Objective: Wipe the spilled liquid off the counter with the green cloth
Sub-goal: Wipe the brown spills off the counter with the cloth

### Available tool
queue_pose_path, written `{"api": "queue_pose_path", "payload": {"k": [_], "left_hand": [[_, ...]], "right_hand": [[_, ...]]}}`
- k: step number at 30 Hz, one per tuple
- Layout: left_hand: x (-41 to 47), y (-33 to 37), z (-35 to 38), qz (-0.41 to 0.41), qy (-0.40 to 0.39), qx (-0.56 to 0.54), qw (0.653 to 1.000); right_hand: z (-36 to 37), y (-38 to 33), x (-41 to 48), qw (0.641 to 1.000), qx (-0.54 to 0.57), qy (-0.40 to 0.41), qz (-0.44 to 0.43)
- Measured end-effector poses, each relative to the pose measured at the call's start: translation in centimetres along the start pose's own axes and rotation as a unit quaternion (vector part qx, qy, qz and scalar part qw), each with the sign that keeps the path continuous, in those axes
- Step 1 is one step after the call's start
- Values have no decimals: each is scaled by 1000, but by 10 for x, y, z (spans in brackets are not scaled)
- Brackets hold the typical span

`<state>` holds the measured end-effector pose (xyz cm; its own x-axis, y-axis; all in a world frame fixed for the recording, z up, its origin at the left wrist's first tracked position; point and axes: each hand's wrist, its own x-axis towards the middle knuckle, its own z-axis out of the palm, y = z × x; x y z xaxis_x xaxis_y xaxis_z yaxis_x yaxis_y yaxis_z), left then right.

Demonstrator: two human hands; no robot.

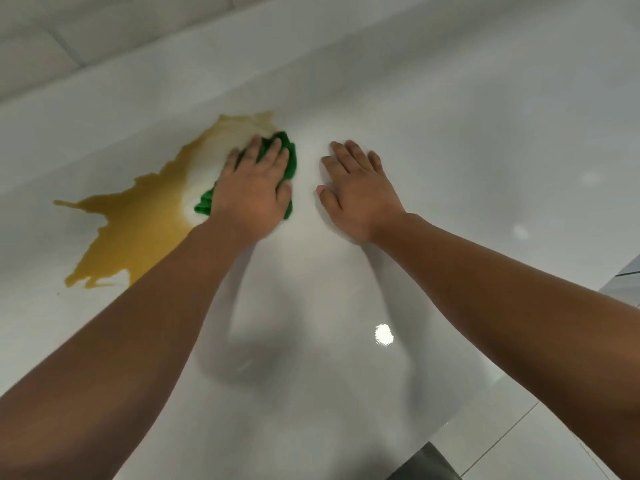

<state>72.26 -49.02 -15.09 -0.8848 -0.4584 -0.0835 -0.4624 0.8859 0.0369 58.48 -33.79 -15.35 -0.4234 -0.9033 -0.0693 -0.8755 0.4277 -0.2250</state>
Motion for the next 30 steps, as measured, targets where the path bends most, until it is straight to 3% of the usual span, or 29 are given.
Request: {"api": "queue_pose_path", "payload": {"k": [3, 7, 10, 12, 16, 19, 21, 26, 30], "left_hand": [[-24, -19, 2, 1, -9, 5, 1000], [8, -55, 2, -145, -7, 27, 989], [40, -48, 1, -203, -9, 17, 979], [52, -31, 1, -176, 0, 12, 984], [27, -1, -1, -29, 6, 15, 999], [-5, -14, 0, 36, -11, 6, 999], [-7, -36, 0, 14, -8, 7, 1000], [44, -58, -1, -156, -4, 13, 988], [76, -30, -6, -112, 2, 16, 994]], "right_hand": [[-2, 5, 1, 1000, 3, 6, 2], [-2, 12, 3, 1000, 8, 2, 7], [-2, 12, 5, 1000, 9, -1, 6], [-2, 11, 8, 1000, 7, 0, 6], [-1, 11, 12, 1000, -6, 0, 2], [0, 11, 14, 1000, -7, 1, 1], [2, 12, 14, 1000, 0, 9, 1], [2, 17, 13, 1000, 3, 24, 12], [1, 17, 11, 999, 6, 30, 8]]}}
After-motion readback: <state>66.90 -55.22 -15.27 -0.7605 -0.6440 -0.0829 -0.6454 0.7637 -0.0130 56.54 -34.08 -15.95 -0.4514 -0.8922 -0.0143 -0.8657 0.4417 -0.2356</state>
